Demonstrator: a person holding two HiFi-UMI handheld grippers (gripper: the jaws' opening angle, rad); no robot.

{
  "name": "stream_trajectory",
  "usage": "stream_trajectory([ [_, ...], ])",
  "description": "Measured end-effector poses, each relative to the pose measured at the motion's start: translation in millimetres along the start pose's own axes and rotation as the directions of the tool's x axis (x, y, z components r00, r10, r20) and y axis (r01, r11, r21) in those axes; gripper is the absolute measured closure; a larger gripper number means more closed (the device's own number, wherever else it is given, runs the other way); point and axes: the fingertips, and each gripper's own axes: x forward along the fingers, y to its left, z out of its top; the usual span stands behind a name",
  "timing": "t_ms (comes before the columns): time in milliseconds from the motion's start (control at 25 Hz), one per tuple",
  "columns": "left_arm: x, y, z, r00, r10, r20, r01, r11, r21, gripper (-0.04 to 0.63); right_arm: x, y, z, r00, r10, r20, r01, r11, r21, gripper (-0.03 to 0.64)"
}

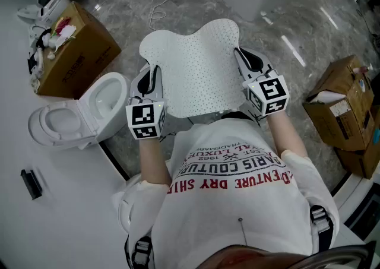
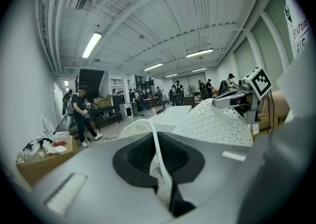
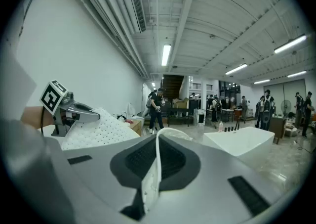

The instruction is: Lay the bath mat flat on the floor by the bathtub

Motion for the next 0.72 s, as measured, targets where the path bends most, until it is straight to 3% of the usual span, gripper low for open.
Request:
stream_trajectory([
  [720, -21, 29, -16, 1.000, 0.017, 0.019, -0.016, 0.998, -0.053, 0.574, 21, 26, -3, 0.999, 0.018, -0.042, -0.016, 0.999, 0.045, 0.603],
])
